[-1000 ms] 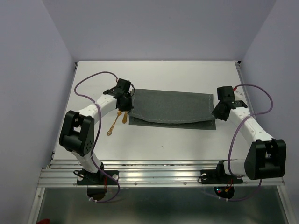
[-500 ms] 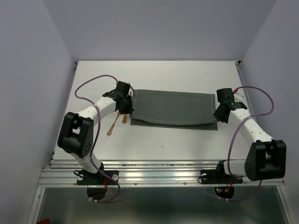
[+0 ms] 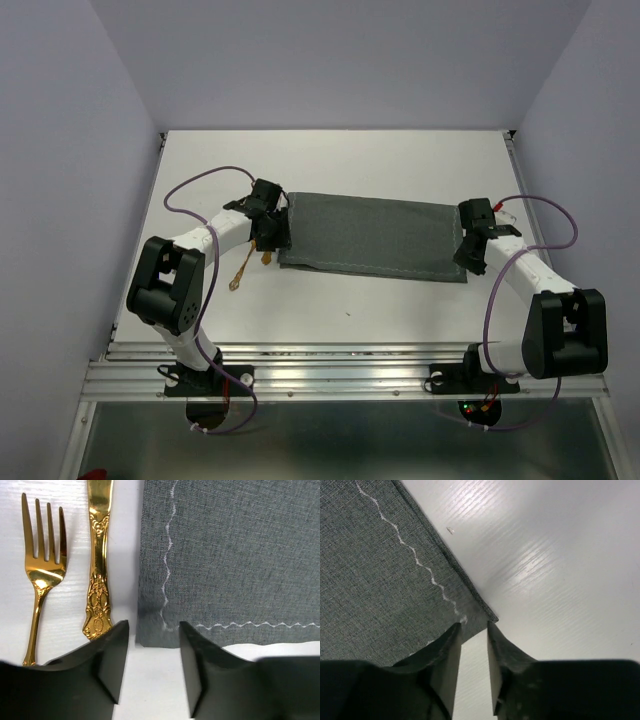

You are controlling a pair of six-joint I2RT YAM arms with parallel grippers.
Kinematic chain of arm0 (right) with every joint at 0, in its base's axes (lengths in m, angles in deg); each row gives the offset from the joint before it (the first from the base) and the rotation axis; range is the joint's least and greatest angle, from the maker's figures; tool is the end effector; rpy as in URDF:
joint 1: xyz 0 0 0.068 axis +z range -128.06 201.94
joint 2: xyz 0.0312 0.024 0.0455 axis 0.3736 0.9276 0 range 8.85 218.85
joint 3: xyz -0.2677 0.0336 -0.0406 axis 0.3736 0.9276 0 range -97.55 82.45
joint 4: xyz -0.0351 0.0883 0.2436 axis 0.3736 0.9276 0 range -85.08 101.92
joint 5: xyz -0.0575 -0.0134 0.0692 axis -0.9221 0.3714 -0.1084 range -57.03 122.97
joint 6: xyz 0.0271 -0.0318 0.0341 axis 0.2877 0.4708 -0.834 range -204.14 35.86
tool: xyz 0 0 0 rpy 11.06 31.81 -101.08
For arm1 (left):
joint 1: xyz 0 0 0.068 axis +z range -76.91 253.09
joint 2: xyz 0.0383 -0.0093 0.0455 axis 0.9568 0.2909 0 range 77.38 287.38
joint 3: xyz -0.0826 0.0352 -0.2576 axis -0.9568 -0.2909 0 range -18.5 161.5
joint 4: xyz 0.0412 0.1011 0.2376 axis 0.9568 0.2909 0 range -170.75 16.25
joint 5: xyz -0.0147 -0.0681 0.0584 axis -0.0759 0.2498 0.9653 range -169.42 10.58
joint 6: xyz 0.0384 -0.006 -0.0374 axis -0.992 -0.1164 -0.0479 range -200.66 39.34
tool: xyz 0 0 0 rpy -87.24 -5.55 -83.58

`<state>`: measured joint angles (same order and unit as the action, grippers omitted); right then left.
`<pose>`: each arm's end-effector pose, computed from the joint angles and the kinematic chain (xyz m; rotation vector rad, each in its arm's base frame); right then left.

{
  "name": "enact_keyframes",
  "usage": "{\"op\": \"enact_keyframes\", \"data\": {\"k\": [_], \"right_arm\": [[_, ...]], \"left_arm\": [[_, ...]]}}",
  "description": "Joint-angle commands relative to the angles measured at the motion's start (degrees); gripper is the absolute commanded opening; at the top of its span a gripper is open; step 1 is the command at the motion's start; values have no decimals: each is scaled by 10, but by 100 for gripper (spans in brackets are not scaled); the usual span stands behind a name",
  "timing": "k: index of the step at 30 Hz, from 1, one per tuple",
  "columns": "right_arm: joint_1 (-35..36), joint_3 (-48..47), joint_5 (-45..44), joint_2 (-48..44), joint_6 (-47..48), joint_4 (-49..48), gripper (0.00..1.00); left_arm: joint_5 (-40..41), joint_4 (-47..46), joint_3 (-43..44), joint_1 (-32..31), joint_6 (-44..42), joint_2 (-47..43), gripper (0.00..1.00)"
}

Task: Fold the napkin into a case and place the utensils inside
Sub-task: Smooth out the rectangle-folded napkin at the center of the board.

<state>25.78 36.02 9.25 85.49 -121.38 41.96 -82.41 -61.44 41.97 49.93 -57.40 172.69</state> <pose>0.2426 0.0019 0.2006 0.8555 2.4685 -0.3290 0.3156 -0.1369 0.1967 0.0191 2.5593 -0.3877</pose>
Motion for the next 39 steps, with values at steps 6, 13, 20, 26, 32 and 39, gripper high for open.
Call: {"op": "enact_keyframes", "data": {"k": [6,13,20,26,32,39], "right_arm": [[2,-51,1,-15,12,-2,47],[2,-130,113,38,17,-49,42],[48,-245,198,172,11,-98,32],[96,-371,233,294,15,-104,31],[108,-440,281,396,-1,-121,30],[108,-493,276,475,-5,-119,29]], "left_arm": [[52,72,61,-1,-13,-45,77],[6,58,186,-10,-13,21,50],[-68,18,300,-41,5,146,42],[-120,-34,383,-63,33,228,40],[-139,-20,493,-73,42,325,39],[-103,11,561,-69,28,404,39]]}}
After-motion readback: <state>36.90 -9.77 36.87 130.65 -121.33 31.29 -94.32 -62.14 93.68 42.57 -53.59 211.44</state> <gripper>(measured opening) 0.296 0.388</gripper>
